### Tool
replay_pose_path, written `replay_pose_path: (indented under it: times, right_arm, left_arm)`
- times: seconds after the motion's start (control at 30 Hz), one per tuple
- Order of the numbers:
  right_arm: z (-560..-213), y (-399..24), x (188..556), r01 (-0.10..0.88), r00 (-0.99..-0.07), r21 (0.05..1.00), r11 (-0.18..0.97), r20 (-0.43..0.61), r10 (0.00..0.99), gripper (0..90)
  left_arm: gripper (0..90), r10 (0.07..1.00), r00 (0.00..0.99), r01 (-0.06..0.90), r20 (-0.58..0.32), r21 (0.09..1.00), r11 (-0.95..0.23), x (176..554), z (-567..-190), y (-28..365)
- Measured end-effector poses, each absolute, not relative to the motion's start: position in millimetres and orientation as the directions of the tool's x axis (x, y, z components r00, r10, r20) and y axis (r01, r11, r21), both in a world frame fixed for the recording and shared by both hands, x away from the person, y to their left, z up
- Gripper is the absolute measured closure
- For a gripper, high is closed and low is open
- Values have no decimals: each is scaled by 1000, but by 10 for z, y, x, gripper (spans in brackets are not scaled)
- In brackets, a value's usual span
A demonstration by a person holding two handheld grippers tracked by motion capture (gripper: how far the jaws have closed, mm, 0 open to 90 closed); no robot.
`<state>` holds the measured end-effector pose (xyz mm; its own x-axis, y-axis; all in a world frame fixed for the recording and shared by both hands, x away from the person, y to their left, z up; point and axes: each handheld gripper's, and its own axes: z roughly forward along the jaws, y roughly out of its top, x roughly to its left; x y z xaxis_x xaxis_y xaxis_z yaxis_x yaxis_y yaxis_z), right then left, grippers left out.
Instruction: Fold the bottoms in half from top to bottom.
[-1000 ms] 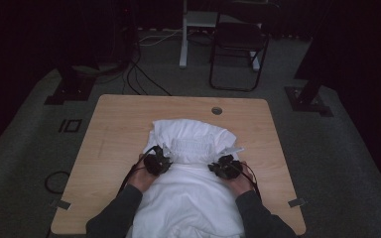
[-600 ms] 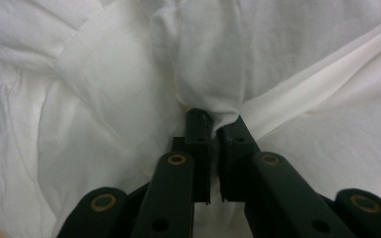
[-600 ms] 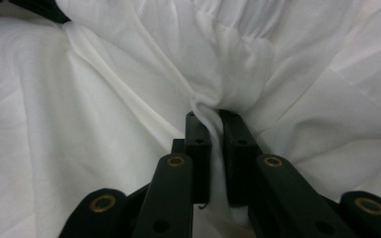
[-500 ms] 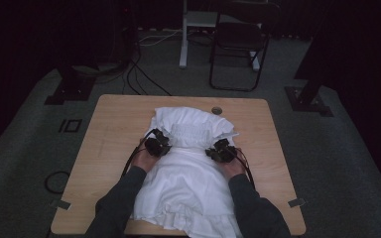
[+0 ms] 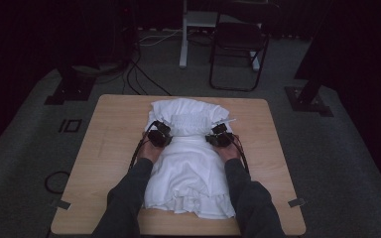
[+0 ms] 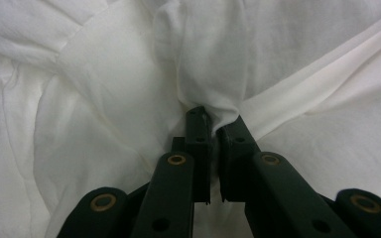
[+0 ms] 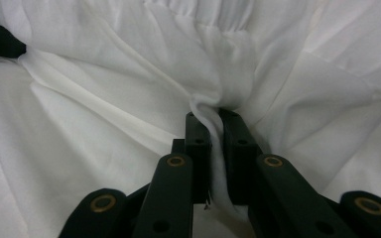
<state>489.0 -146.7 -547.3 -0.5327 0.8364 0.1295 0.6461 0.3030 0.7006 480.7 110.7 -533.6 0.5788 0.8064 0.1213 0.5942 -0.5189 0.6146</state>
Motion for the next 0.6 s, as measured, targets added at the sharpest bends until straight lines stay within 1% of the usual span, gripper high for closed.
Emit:
replay_pose_path:
  times: [0.1,0.33,0.47,0.53,0.57,0.6]
  right_arm:
    - [-5472,-1459,4911,646,-529,701,301,128,839,838]
    - [-5458,-1459,4845,622,-539,720,308,108,835,846]
    - [-5327,-1514,4777,586,-544,754,297,94,834,855]
    - [-5268,-1536,4748,568,-547,769,292,88,833,855]
    - [-5218,-1557,4724,553,-550,782,287,84,831,855]
    - [-5039,-1637,4646,507,-560,822,259,86,824,856]
  left_arm:
    - [849,813,573,601,103,622,-502,4823,-5341,1123]
    - [861,813,572,593,106,631,-499,4790,-5315,1114]
    - [867,808,583,546,88,694,-470,4663,-5131,1151]
    - [867,805,587,533,88,706,-466,4633,-5079,1165]
    - [867,798,598,489,72,757,-434,4522,-4882,1214]
    - [868,793,606,469,72,772,-429,4474,-4792,1229]
